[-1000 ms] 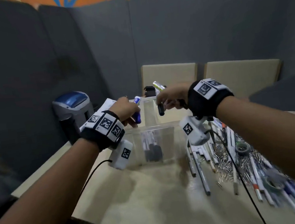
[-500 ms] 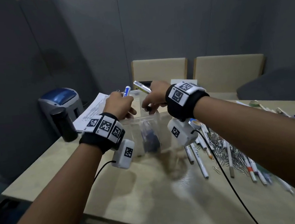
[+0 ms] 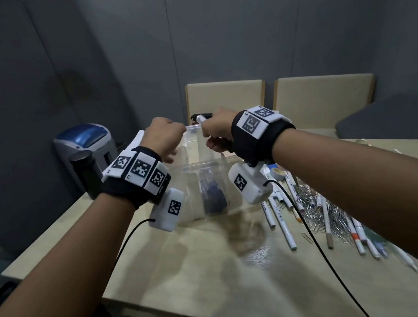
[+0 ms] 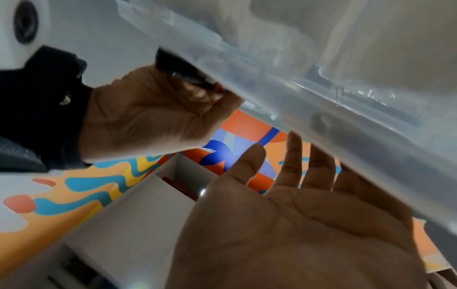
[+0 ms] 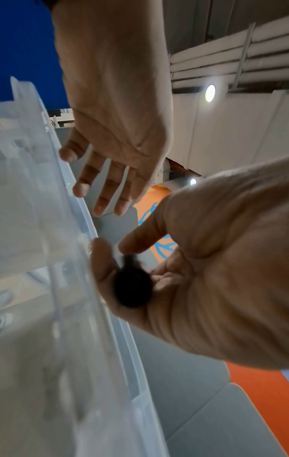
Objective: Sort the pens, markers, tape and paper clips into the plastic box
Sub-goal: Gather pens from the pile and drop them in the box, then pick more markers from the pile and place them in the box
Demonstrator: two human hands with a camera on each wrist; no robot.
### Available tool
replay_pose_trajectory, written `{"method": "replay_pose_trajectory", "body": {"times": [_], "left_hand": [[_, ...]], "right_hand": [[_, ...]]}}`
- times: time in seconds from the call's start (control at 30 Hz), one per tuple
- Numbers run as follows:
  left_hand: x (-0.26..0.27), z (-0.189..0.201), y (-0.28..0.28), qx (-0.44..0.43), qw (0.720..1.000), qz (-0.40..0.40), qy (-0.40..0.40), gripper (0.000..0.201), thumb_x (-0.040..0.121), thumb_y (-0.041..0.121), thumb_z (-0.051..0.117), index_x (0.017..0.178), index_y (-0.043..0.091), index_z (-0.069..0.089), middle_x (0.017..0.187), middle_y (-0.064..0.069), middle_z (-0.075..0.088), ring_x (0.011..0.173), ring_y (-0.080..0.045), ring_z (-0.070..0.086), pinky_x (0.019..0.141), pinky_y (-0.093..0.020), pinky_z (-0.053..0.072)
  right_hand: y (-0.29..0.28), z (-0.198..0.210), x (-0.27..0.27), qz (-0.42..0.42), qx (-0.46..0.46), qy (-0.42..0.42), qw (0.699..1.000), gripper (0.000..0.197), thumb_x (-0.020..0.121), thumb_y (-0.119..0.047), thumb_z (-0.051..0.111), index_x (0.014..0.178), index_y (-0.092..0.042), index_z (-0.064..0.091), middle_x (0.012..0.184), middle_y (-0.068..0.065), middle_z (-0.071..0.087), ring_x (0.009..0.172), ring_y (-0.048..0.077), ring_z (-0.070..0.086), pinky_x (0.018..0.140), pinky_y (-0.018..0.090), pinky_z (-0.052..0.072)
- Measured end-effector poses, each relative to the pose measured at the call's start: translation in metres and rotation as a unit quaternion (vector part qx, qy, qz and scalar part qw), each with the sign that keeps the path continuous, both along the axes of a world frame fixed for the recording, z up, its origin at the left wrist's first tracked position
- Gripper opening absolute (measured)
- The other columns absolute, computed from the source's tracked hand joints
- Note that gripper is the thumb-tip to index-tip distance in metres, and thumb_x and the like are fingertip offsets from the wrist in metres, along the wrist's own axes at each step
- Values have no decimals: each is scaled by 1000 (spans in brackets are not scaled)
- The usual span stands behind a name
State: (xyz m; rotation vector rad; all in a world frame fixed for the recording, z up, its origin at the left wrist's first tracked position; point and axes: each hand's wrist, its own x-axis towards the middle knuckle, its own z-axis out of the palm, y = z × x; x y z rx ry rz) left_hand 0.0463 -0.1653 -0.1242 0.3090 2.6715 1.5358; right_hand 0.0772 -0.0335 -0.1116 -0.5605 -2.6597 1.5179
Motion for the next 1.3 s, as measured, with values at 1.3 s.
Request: {"method": "replay_pose_trajectory", "body": {"times": [1.3], "left_hand": [[59, -83, 332, -148, 902, -399, 70, 8, 86, 13, 58, 84, 11, 66, 84, -13, 67, 68, -23, 62, 52, -23, 48]], "right_hand": [[378, -69, 225, -309, 253, -108, 911, 22, 80, -3, 55, 88, 9, 71, 79, 24, 71, 73, 34, 71, 65, 45, 61]]}}
